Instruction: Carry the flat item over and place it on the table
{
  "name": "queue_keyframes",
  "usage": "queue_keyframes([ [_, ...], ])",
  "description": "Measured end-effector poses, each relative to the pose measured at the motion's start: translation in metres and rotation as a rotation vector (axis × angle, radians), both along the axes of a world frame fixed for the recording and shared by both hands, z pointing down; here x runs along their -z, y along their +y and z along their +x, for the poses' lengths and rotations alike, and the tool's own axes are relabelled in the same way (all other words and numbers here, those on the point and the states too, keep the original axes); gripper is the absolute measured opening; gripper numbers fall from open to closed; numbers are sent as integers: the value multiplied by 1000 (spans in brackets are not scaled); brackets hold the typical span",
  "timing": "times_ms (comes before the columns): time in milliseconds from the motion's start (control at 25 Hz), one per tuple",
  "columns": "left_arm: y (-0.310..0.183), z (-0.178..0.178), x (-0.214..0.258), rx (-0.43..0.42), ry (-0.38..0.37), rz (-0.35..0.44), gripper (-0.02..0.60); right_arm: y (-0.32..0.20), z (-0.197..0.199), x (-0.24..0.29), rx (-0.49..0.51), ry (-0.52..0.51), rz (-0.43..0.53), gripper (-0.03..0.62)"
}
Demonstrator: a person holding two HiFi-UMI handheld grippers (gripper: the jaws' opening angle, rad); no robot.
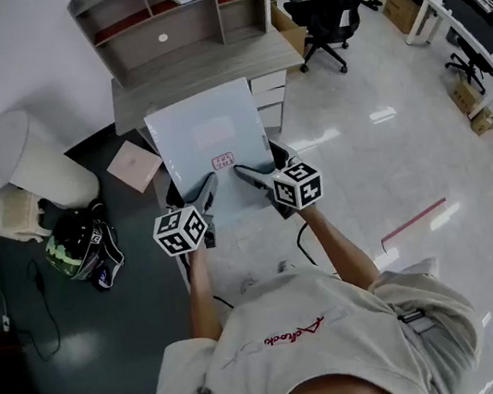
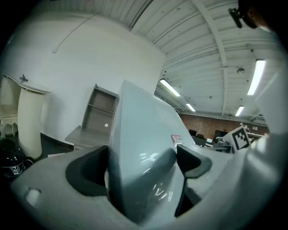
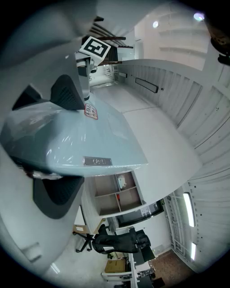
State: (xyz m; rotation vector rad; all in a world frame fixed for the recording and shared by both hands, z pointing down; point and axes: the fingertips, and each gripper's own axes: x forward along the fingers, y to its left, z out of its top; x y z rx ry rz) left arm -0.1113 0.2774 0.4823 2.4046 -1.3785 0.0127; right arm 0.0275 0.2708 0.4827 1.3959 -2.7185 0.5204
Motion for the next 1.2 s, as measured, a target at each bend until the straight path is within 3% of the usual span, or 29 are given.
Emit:
queue_keyframes([
  [560, -10, 12, -2, 5, -5, -3, 492, -10, 11, -3, 6, -13, -3, 477],
  [1200, -31, 63, 6, 47, -25, 6, 492, -38, 63, 2, 46, -30, 4, 477],
])
